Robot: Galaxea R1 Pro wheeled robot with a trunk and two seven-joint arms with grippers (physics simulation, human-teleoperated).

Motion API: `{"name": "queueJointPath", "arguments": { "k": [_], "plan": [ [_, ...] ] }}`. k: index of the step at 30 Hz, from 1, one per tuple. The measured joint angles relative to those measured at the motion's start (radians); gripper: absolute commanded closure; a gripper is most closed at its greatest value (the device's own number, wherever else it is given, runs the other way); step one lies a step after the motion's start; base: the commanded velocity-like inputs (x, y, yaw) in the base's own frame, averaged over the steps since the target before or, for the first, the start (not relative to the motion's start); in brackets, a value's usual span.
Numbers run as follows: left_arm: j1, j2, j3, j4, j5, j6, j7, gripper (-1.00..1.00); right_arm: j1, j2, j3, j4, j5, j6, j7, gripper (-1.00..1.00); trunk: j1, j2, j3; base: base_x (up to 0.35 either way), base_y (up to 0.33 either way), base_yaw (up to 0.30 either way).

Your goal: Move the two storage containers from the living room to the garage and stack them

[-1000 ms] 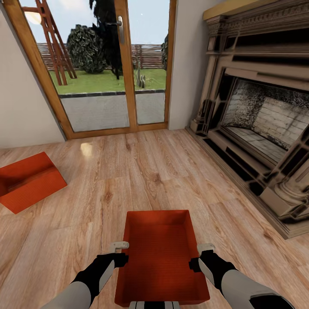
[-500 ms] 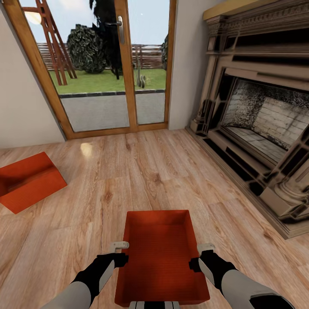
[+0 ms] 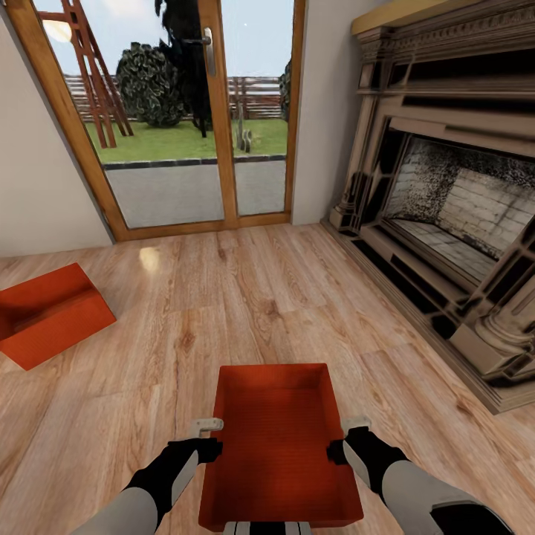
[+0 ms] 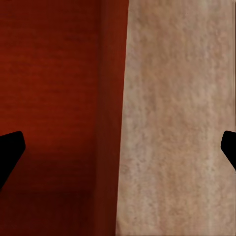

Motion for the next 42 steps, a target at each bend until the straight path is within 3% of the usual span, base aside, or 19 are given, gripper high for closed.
{"name": "queueJointPath", "arguments": {
  "k": [42],
  "plan": [
    [0.0,0.0,0.0,0.0,0.0,0.0,0.0,-1.0,-0.034,0.0,-0.001,0.017,0.0,0.044,-0.002,-1.0,0.0,0.0,0.0,0.0,0.0,0.0]
  ]
}}
